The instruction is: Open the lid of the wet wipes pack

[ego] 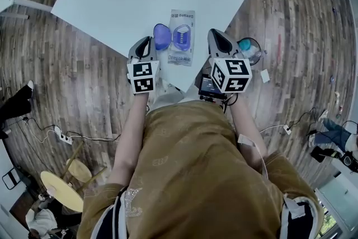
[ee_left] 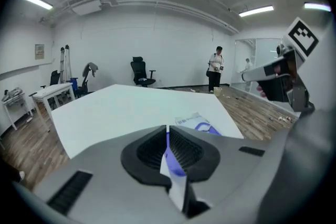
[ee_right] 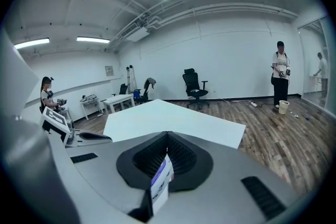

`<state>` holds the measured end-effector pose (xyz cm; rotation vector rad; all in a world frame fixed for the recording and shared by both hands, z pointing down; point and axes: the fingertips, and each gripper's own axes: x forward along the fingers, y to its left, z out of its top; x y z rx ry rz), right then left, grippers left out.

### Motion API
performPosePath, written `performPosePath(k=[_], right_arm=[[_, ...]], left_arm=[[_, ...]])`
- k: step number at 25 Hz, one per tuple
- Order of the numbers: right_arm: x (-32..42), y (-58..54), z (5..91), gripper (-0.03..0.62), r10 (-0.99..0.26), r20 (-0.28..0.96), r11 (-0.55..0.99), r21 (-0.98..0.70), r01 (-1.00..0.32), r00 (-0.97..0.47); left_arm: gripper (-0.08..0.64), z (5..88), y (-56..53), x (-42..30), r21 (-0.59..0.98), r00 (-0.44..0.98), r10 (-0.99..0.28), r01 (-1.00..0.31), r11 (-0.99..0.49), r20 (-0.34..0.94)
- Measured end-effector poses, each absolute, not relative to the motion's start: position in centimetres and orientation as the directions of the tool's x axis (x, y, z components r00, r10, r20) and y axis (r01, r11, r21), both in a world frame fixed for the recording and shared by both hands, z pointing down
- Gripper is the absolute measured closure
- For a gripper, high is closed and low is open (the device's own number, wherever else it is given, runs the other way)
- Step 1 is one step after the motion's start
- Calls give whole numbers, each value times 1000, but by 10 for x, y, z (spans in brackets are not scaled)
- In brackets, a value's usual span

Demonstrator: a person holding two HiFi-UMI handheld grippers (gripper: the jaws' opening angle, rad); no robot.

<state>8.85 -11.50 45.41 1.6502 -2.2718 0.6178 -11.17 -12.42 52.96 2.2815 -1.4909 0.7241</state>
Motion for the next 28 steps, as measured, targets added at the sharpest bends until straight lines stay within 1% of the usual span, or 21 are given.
performPosePath(k=[6, 19, 24, 28], right_arm=[[87, -112, 449, 583, -842, 437, 270, -167, -948, -317], [95, -105, 421, 584, -880, 369, 261, -149, -954, -298], [105, -105, 403, 583, -910, 318, 206, -212, -955, -267], [112, -106, 385, 583, -926, 282, 194, -210, -958, -250]], left_arm=[[537, 489, -137, -103, -3, 347, -805, -918, -397, 482], [537, 429, -137, -107, -44, 338, -874, -926, -376, 348], [537, 406, -138, -102, -64, 344, -893, -924, -377, 292], [537, 385, -140, -97, -71, 353, -906, -923, -378, 236]])
